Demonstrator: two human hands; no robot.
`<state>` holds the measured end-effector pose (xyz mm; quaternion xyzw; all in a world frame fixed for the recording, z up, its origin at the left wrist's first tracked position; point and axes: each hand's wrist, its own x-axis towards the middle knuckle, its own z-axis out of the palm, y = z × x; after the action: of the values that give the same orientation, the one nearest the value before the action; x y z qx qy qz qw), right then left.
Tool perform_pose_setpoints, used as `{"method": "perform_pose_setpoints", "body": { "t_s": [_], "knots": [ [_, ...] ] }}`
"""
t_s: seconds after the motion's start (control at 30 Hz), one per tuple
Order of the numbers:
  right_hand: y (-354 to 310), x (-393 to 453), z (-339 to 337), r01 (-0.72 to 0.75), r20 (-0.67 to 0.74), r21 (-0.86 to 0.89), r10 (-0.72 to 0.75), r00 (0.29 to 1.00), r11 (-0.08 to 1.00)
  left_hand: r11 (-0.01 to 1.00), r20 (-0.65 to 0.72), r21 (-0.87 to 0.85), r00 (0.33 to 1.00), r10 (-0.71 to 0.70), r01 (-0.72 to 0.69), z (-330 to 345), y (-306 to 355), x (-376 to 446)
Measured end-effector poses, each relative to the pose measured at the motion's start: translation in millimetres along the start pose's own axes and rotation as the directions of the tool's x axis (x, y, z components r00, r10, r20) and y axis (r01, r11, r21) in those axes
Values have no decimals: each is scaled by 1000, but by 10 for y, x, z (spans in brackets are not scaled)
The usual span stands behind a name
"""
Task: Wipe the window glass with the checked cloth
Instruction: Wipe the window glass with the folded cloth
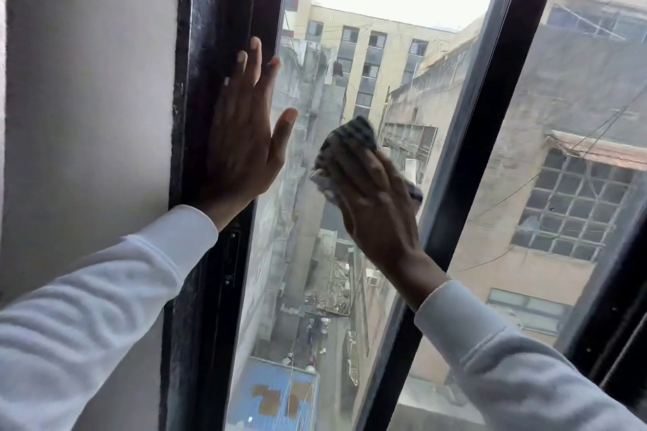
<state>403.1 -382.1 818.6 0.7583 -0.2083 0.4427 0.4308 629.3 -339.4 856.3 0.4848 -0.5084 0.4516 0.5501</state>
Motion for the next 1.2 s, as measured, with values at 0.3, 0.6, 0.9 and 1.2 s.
{"method": "perform_pose_setpoints", "body": {
  "t_s": [0.3,0.6,0.9,1.2],
  "knots": [
    [-275,-126,5,119,57,-14,-118,991,993,999,27,35,999,18,-19,-16,25,-2],
    [-546,-945,-119,-308,58,-114,316,947,945,998,48,52,998,28,-30,-20,-16,-9],
    [-189,-749,-421,-361,139,-199,391,910,911,999,68,4,996,-53,52,-133,499,-2],
    [1173,-1483,-882,-614,-34,-65,613,789,787,817,408,59,761,505,-574,215,1952,-248]
  ]
}}
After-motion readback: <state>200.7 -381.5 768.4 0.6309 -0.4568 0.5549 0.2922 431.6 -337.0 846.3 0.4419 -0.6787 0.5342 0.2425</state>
